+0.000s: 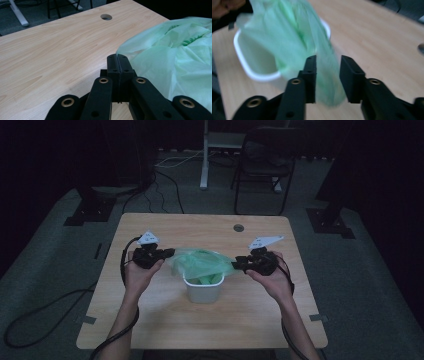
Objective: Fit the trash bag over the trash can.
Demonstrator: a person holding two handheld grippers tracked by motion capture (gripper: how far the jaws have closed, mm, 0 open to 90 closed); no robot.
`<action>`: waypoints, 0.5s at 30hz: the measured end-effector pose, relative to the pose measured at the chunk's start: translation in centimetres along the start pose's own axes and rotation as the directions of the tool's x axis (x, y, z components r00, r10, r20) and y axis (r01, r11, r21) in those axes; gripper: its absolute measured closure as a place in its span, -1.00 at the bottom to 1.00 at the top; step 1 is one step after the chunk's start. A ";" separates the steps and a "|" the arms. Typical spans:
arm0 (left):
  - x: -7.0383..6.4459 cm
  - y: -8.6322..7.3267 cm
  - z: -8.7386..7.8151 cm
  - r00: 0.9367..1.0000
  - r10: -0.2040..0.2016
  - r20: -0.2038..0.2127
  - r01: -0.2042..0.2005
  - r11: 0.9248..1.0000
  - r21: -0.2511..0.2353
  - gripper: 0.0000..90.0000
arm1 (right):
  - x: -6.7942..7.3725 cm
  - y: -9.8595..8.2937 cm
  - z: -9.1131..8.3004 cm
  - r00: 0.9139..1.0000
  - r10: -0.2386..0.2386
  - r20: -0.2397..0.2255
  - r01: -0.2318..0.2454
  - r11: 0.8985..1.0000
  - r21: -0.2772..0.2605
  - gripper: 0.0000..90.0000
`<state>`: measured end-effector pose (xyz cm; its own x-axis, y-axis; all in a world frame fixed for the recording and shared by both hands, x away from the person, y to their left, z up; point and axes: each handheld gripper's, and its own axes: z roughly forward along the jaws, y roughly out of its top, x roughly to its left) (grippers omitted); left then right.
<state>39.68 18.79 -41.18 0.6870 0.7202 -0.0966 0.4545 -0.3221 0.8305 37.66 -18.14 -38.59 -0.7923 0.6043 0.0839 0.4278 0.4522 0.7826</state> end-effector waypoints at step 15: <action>0.0 -0.1 1.8 1.000 -0.030 0.006 0.030 0.999 0.025 0.99 | -2.0 0.6 3.8 0.995 0.091 0.035 -0.092 0.995 0.032 0.96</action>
<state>40.66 17.76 -42.24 0.6763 0.7259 -0.1252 0.4891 -0.3155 0.8132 41.20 -16.57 -40.63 -0.7344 0.6656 0.1326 0.5123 0.4155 0.7516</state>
